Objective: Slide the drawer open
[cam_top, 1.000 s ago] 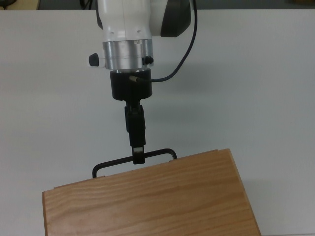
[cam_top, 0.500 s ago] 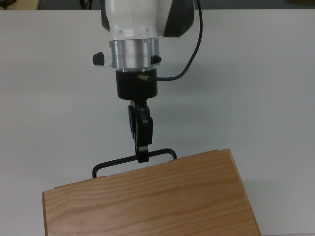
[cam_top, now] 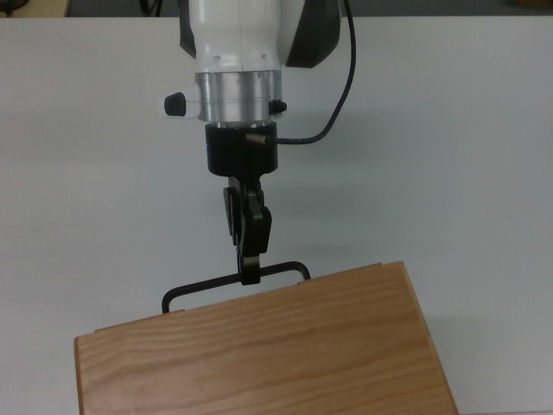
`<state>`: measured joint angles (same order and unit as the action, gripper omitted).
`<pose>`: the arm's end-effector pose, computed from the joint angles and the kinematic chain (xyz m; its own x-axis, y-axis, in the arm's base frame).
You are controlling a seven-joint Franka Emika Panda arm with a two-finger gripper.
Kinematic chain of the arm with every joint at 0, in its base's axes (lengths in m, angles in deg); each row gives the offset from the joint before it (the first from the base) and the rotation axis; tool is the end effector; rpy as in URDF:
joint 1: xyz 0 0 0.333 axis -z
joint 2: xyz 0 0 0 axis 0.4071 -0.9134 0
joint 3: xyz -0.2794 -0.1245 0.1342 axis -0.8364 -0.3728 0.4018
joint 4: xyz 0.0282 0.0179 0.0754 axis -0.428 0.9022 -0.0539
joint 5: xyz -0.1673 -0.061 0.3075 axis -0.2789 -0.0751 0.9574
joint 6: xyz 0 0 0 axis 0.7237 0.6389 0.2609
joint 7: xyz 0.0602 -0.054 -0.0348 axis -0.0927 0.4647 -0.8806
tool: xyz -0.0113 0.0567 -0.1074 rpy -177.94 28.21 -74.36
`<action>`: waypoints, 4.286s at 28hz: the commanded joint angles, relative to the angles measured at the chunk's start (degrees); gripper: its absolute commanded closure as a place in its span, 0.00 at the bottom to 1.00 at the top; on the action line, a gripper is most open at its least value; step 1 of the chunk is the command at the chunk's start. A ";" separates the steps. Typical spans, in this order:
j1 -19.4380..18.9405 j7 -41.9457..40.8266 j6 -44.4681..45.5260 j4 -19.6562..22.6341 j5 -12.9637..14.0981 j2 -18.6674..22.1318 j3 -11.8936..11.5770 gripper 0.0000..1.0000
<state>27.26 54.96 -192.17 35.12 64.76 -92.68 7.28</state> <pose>0.7191 0.0707 0.5389 0.2334 -0.9587 0.1627 -0.6047 -0.2741 -0.7478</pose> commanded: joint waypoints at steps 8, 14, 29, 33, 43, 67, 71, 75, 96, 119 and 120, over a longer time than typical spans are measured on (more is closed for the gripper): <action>0.02 -2.97 14.53 4.76 -1.70 5.80 0.24 1.00; 0.28 -2.97 18.75 5.99 -1.61 8.17 0.15 1.00; 1.86 -4.82 34.66 6.78 -0.91 12.48 0.15 1.00; 1.86 -5.87 38.97 6.78 -0.12 13.45 0.07 1.00; 2.83 -9.64 47.82 7.40 3.92 17.75 -0.29 1.00; 5.82 -15.72 57.25 4.59 9.03 22.24 -0.81 0.85; 6.87 -23.09 57.34 3.09 9.29 23.38 -0.81 0.41; 7.31 -27.40 57.43 1.16 9.82 23.74 -0.90 0.02; 6.00 -73.62 72.36 -4.03 10.70 24.35 0.07 0.00; 1.51 -85.15 76.50 -3.94 2.61 23.91 -0.81 0.00; 1.86 -85.15 76.59 -3.94 2.70 23.91 -0.81 0.00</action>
<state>28.35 -28.79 -117.78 31.68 67.30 -68.91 7.07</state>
